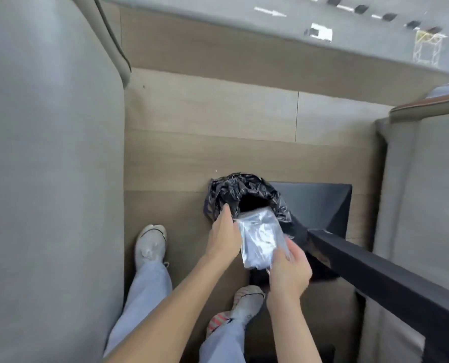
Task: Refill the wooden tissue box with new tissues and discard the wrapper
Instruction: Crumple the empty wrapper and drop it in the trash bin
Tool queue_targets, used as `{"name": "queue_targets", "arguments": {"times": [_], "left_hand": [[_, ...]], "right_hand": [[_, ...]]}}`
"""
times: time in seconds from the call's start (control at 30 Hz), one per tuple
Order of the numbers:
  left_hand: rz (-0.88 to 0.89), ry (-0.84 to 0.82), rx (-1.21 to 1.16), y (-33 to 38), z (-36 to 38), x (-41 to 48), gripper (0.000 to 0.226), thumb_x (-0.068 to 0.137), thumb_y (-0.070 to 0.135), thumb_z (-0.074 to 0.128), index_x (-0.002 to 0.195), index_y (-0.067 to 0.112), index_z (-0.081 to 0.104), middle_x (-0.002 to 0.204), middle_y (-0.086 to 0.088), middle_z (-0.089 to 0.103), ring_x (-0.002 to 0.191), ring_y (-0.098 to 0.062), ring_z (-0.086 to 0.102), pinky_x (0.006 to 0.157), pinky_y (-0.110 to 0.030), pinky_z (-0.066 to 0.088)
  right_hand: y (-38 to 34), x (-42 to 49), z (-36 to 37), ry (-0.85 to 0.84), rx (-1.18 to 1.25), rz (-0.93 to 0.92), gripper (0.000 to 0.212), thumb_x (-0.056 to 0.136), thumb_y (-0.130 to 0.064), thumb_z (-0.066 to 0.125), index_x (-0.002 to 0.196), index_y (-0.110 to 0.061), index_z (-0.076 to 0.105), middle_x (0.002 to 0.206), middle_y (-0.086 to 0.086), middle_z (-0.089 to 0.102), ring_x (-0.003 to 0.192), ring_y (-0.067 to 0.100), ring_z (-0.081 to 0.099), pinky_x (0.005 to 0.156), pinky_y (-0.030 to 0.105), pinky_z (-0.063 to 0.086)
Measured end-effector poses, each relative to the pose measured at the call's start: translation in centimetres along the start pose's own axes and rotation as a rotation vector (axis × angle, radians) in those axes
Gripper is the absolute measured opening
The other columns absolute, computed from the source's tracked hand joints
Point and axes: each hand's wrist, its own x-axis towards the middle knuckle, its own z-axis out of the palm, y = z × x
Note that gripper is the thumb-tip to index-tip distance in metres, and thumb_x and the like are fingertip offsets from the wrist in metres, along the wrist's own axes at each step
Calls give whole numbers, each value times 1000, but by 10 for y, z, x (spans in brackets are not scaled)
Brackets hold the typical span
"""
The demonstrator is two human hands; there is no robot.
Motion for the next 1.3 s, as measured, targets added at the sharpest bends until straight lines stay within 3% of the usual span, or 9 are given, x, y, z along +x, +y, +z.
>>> {"name": "queue_targets", "arguments": {"times": [0.07,0.17,0.43,0.6,0.73,0.87,0.93,1.13,1.3], "left_hand": [[5,19,24,-5,8,3,60,102,5,35,158,12,16,161,-11,32,145,-29,37,116,-39,34],[38,50,44,-11,13,4,63,98,-3,37,157,12,19,154,-14,42,136,-32,47,108,-42,43],[68,50,31,-21,7,4,67,92,-9,36,155,13,25,156,-11,41,138,-32,45,107,-36,40],[71,27,64,-23,-2,8,67,92,-11,35,155,9,24,154,-15,42,138,-33,45,106,-37,41],[71,-8,74,-21,-5,9,67,93,-11,36,155,8,21,151,-18,44,135,-34,47,104,-38,42],[69,-3,87,-23,-8,8,68,93,-11,37,156,8,20,147,-20,47,132,-34,50,104,-38,43],[71,-9,95,-23,-10,6,69,94,-11,37,157,8,18,148,-20,46,131,-34,50,105,-39,44],[93,-44,105,-18,-8,5,67,95,-7,35,158,7,16,150,-22,44,130,-35,51,103,-39,44],[94,-105,98,-16,-5,4,62,100,1,33,158,8,12,145,-25,48,122,-37,56,98,-40,46]], "right_hand": [[2,7,14,60,-83,-75,31,88,-14,57,112,-25,73,100,-9,71,93,15,65,80,32,51],[4,15,24,139,-186,-164,35,90,-11,50,111,-28,73,103,-3,73,92,21,64,79,38,53],[2,24,16,220,-469,-461,31,94,-13,55,112,-31,72,98,7,76,94,33,66,78,42,50],[-8,29,13,201,-554,-632,30,96,-14,56,114,-32,70,96,8,75,91,36,67,73,41,50],[-7,22,35,49,-715,-707,32,98,-15,53,120,-34,68,98,7,75,90,33,68,69,33,45],[-16,28,46,-178,-594,-496,35,95,-15,55,123,-32,67,116,1,73,105,26,67,90,34,48],[-21,34,41,-150,-523,-452,37,93,-15,56,124,-31,67,118,2,72,107,25,65,95,35,47],[-9,31,38,99,-586,-886,43,92,1,57,130,-18,64,110,6,74,96,31,67,88,43,48],[5,36,44,44,-572,-939,43,91,6,57,128,-16,66,117,3,72,103,28,63,89,39,45]]}}
